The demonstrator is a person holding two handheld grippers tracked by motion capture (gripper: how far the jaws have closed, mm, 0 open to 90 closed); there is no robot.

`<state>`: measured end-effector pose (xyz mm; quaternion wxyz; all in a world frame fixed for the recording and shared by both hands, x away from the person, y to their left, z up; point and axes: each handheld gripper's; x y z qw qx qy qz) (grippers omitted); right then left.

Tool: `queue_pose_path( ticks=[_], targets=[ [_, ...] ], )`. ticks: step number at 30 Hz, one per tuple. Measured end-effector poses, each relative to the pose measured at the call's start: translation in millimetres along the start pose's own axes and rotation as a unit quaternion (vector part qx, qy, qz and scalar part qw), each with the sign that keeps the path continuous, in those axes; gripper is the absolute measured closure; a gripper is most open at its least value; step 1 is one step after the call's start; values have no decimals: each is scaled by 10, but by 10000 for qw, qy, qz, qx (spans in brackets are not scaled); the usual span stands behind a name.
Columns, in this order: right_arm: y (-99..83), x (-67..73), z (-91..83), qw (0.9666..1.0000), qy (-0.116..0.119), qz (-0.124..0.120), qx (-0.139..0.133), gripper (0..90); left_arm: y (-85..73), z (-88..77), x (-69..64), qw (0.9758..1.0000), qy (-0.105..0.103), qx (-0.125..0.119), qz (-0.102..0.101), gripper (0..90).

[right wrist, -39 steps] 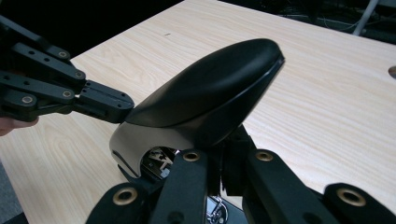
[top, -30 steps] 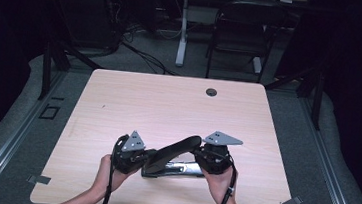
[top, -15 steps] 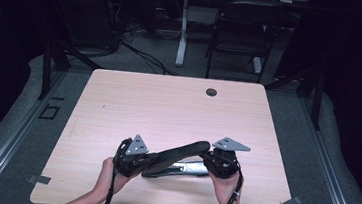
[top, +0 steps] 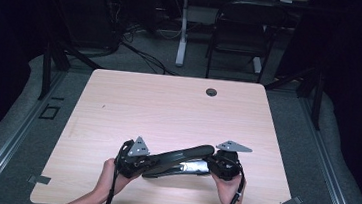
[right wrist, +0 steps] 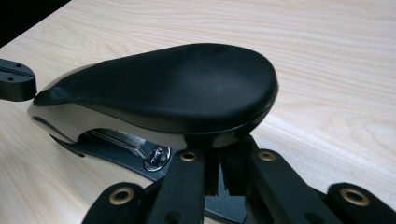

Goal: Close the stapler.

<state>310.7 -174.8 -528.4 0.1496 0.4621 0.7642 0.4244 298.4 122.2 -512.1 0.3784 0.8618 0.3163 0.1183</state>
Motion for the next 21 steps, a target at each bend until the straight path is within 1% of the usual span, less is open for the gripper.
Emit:
queue_pose_path(
  ticks=[2,4,5,9,10,12,13,18,20,21],
  targets=[
    [-20,-13,16,10000,-16,11,40,879,-2,3,3,10000,-16,36,2,876],
    [-39,-18,35,9999,-64,4,120,884,-10,14,4,10000,-31,21,-31,875],
    [-52,-22,46,9998,-79,39,168,885,-12,15,7,10000,-29,42,-27,875],
    [-87,-42,83,9995,-73,58,292,888,-26,22,21,9999,-42,81,-49,876],
    [-97,-43,91,9992,-90,26,380,889,-29,22,24,9999,-43,84,-62,876],
    [-115,-52,100,9989,-94,-7,454,889,-33,21,36,9999,-64,91,-89,875],
    [-120,-52,107,9989,-91,38,463,889,-34,17,43,9999,-52,77,-92,875],
    [-110,-37,127,9986,-72,-33,519,885,-39,-24,97,9999,-20,36,-144,859],
    [-107,-38,126,9983,-63,-101,571,885,-41,-47,139,9997,-19,4,-235,839],
    [-111,-36,124,9982,-61,-90,583,885,-39,-63,167,9996,-2,-10,-266,825]
  ],
)
Point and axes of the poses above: each handheld gripper's, and its own axes: z roughly forward along the jaws, y roughly out of its top, x roughly to its left, and after that the axes turned 3 degrees about -z, right-handed
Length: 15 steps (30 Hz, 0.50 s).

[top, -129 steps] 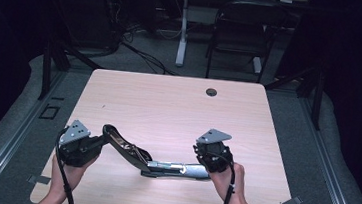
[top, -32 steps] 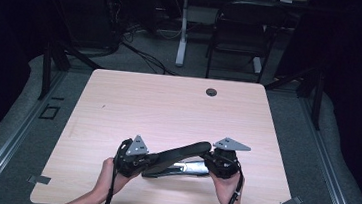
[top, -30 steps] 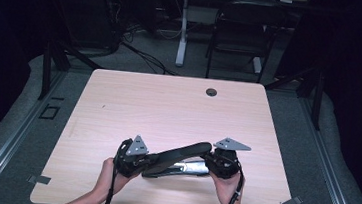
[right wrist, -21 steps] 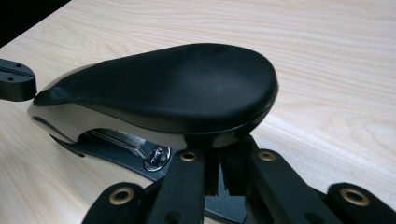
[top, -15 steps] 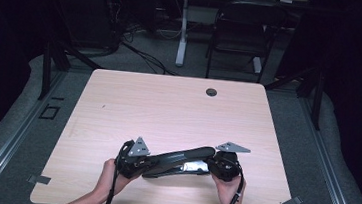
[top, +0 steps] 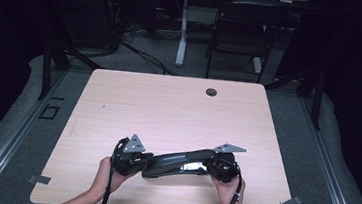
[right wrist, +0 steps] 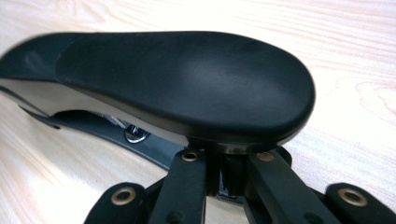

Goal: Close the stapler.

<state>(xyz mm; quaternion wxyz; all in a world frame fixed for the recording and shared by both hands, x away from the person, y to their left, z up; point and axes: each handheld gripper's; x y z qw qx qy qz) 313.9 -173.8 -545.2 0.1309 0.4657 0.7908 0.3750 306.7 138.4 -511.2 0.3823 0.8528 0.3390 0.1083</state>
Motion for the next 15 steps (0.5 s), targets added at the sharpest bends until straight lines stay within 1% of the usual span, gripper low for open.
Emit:
queue_pose_path(
  ticks=[3,4,5,6,8,10,12,15],
  targets=[
    [-20,-28,-14,10000,-26,-4,49,885,12,-38,61,10000,24,-28,-77,748],
    [-25,-37,-15,10000,-52,1,28,885,11,-41,76,9999,57,-67,-128,722],
    [-29,-42,-22,10000,-50,-12,79,885,15,-52,101,9999,62,-22,-147,695],
    [-42,-53,-23,9999,-75,-52,80,886,16,-58,123,9998,105,-11,-169,646],
    [-66,-84,-32,9998,-92,-5,151,886,16,-63,157,9996,150,-49,-225,597],
    [-71,-111,-32,9998,-153,1,154,886,23,-72,196,9994,199,-23,-265,537],
    [-59,-135,-38,9994,-259,-123,174,886,24,-82,228,9992,264,-30,-303,495],
    [-55,-189,-49,9993,-344,-100,136,887,10,-101,298,9988,296,-17,-386,432]
  ],
)
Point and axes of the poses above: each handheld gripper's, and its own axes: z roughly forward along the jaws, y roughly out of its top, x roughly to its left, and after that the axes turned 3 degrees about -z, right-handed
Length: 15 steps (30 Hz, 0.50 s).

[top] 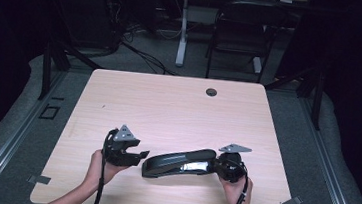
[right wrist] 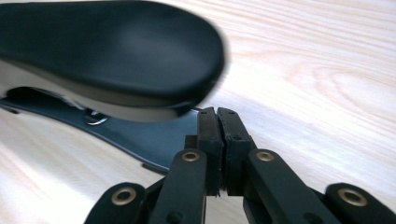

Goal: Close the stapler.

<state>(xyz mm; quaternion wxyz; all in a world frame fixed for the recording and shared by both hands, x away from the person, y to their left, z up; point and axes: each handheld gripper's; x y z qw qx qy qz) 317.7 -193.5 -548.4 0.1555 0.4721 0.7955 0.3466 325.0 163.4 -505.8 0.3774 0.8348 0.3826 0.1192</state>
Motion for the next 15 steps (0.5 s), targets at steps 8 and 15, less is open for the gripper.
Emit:
queue_pose_path(
  ticks=[8,15],
  targets=[
    [20,-171,-79,9996,-216,167,54,892,-5,-12,174,9998,94,40,-184,314],
    [151,-218,-308,9985,-465,49,-272,892,-2,-13,268,9995,200,95,-244,171]
  ],
)
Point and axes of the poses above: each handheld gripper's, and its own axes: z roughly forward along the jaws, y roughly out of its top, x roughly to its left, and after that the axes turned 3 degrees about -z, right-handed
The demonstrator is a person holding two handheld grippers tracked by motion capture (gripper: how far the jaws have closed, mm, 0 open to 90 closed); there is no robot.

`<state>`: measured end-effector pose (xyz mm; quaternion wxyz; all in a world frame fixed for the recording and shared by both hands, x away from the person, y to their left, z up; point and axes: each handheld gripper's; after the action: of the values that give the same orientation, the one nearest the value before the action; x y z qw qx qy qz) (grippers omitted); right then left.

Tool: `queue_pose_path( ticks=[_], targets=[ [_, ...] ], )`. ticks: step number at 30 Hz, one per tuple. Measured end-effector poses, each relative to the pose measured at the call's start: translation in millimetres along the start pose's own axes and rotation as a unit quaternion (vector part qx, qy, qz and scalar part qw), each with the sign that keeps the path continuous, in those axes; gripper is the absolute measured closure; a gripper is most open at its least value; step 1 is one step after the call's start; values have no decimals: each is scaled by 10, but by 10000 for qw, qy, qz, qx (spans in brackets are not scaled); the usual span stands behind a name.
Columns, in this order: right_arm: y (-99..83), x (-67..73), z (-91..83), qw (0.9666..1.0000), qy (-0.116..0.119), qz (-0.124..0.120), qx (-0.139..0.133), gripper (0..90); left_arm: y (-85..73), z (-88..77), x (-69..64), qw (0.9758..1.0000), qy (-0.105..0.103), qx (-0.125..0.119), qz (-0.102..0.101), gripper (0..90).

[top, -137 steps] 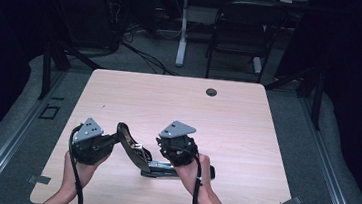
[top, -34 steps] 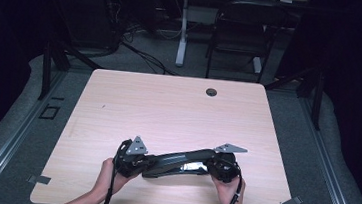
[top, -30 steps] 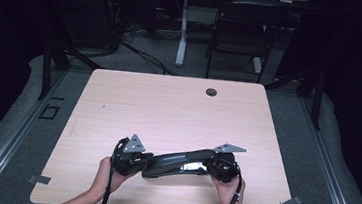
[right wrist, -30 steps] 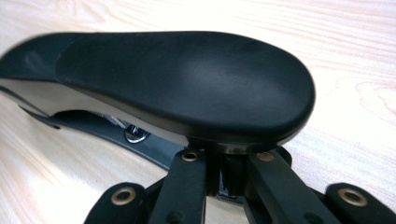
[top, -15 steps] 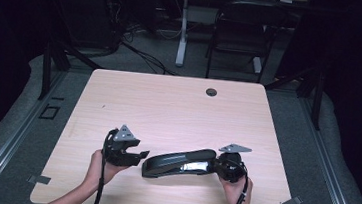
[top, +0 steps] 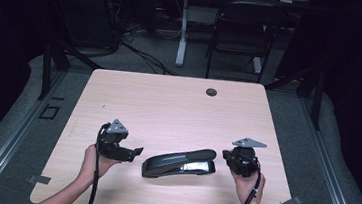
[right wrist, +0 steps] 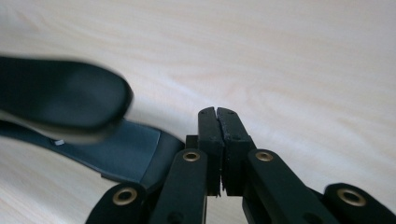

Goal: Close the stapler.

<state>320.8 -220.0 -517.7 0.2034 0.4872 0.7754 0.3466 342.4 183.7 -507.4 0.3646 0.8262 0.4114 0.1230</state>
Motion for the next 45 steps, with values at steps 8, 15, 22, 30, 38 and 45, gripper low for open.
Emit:
queue_pose_path(
  ticks=[8,15,22,30,38,45],
  targets=[
    [168,211,-283,9978,-58,-511,-424,891,8,-17,72,9999,-12,-10,-117,144],
    [223,418,-263,9959,148,-817,-353,892,6,-27,71,9999,-11,-39,-138,139],
    [222,435,-204,9953,153,-905,-298,900,8,-16,108,9998,9,-24,-184,135],
    [174,453,-146,9951,132,-977,-92,900,8,-14,128,9997,50,-13,-223,112],
    [132,447,-92,9953,129,-956,-23,900,12,-3,137,9997,30,44,-222,101],
    [87,443,-47,9961,135,-873,-30,900,15,-6,139,9997,51,27,-227,94]
  ],
)
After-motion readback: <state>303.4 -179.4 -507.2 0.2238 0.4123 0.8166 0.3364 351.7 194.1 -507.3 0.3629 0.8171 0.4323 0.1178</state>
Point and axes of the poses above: each handheld gripper's, and its own axes: z roughly forward along the jaws, y roughly out of its top, x roughly to its left, and after that the axes turned 3 degrees about -z, right-handed
